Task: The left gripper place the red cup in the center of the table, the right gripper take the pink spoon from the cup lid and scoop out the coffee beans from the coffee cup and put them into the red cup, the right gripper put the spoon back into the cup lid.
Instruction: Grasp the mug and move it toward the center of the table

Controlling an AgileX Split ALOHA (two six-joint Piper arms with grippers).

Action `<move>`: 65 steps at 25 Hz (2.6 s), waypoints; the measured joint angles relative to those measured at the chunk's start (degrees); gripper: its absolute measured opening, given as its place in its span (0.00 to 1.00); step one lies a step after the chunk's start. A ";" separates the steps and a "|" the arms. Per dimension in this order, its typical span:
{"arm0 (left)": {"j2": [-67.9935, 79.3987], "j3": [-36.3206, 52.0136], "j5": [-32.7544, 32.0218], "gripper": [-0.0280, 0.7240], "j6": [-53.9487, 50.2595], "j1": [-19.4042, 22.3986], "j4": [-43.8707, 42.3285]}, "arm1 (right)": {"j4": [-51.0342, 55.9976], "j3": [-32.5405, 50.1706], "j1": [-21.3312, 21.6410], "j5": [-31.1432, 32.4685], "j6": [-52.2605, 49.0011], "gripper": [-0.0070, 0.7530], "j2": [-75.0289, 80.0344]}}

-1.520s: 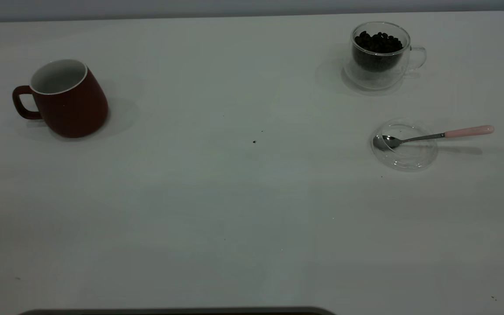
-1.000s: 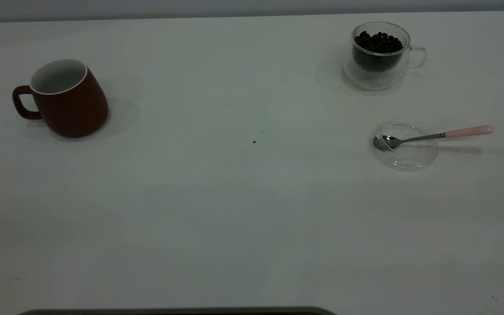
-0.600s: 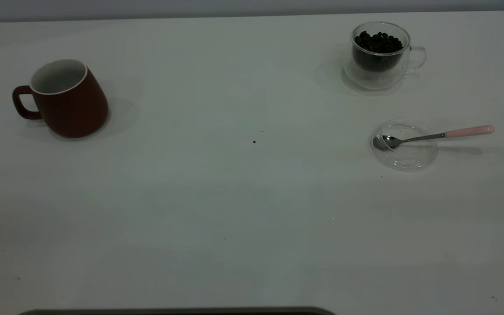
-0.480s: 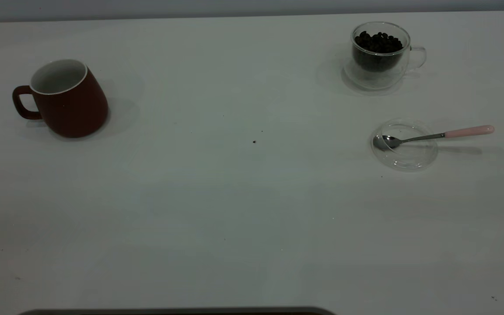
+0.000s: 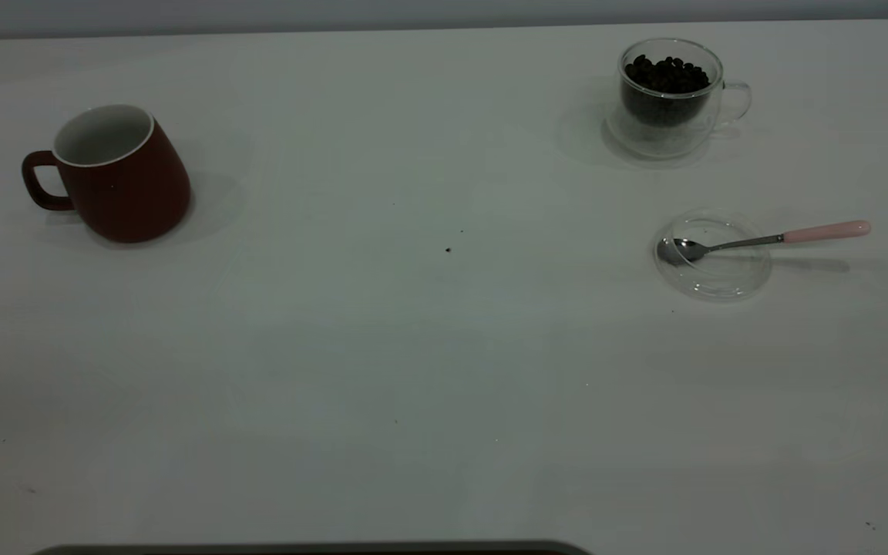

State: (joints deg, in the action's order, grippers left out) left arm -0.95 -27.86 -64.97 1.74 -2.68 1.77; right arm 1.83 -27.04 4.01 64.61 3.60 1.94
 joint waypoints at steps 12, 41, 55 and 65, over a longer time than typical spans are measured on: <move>31.73 -14.93 3.50 0.82 1.65 -1.15 -2.77 | 0.00 0.00 0.00 0.00 0.00 0.79 0.00; 110.71 -36.54 42.97 0.82 23.31 -1.15 -41.94 | 0.05 0.00 0.00 0.00 0.00 0.79 0.00; 124.52 -36.76 51.24 0.82 27.85 -1.15 -45.22 | 0.05 0.00 0.00 0.00 0.00 0.79 0.00; 126.10 -36.80 61.32 0.82 27.76 -2.26 -45.62 | 0.05 0.00 0.00 0.00 0.00 0.79 0.00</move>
State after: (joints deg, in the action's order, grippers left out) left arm 125.15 -64.66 -3.65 29.50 -4.94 -43.85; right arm 1.88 -27.04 4.01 64.61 3.60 1.94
